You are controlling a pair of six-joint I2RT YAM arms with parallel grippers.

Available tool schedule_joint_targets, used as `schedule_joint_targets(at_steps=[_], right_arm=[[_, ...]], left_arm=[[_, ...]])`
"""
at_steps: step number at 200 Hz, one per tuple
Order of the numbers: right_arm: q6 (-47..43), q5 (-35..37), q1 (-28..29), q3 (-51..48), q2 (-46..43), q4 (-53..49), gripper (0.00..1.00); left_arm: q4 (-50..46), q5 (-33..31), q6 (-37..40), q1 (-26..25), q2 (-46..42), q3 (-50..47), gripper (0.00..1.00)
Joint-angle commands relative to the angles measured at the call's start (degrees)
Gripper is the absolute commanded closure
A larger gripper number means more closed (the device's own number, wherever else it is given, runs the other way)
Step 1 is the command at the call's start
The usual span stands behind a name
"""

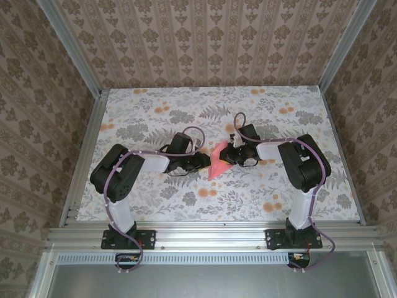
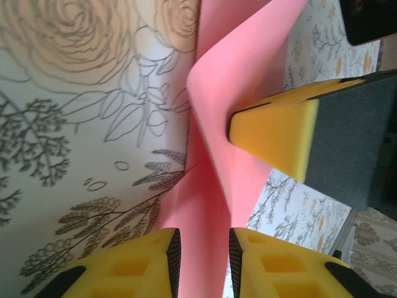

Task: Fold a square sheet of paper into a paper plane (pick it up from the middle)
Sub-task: Fourth fold the wing at the center of the table.

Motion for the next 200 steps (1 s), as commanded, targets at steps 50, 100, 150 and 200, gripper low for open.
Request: schedule_joint_targets(at_steps=[50, 100, 150, 200], right_arm=[[-0.6, 1.2, 0.2, 0.8, 1.0, -2.2, 0.89], [-0.6, 1.1, 0.1, 0.9, 0.9, -2.2, 0.89], [-0.6, 0.8, 0.2, 0.9, 1.0, -2.2, 0.88], [-0.6, 0.6, 0.0, 1.0, 0.4, -2.5, 0.88]], left_arm=[[-2.6, 2.6, 3.2, 0.4, 1.9, 3.7, 0.71], [-3.0, 2.8, 3.5, 0.7, 3.6, 5.2, 0.73], [-2.4, 4.8, 3.5, 0.9, 5.3, 6.4, 0.8], [-2.4, 4.2, 3.5, 1.3, 6.1, 6.0, 0.9]])
